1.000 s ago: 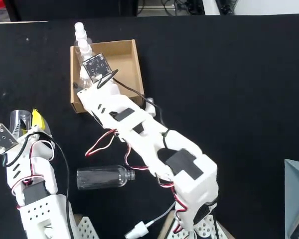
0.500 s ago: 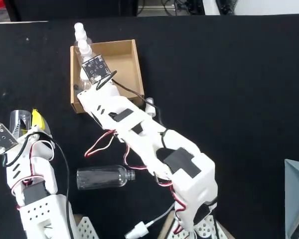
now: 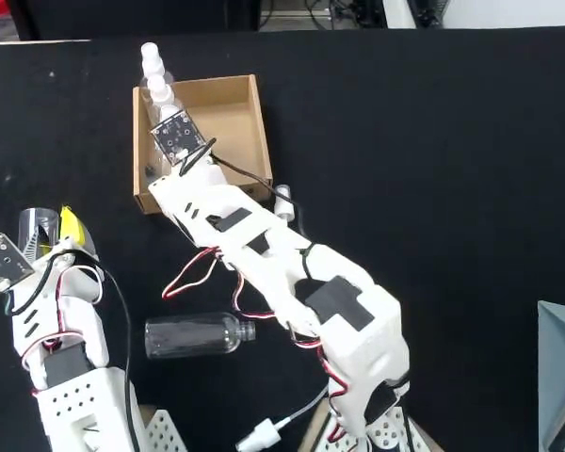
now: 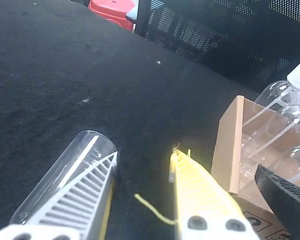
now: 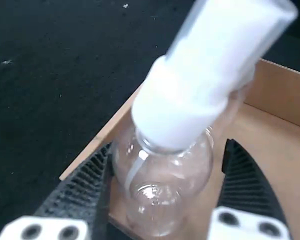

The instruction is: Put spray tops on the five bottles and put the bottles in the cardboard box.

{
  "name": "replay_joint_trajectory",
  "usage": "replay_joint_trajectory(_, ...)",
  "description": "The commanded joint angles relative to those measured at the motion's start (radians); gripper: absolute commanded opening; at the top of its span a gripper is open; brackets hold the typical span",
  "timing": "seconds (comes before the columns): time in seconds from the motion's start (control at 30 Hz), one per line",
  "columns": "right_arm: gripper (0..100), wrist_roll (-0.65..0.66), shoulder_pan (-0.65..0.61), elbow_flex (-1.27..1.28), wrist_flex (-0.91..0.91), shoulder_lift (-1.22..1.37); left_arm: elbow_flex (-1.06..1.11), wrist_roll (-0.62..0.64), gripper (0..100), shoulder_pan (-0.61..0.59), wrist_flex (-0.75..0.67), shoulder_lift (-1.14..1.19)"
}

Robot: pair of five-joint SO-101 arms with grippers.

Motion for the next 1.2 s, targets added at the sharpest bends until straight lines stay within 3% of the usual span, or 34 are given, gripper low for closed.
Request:
replay_joint_trajectory(0.0,27.9,0.011,-0.018,-0.061,-0.015,-0.024,0.004,-0.002,16,0.004,-0.025,-0.017)
replay_joint_trajectory(0.23,41.6,0.006,-0.021,-0.062,0.009,-0.022,0.004,-0.002,16,0.004,-0.025,-0.017)
replay_joint_trajectory(0.57,41.1,0.009,-0.02,-0.056,0.037,-0.065,0.004,-0.002,16,0.004,-0.025,-0.017)
replay_joint_trajectory(1.17,41.1,0.006,-0.015,-0.05,0.264,-0.217,0.004,-0.002,16,0.004,-0.025,-0.017)
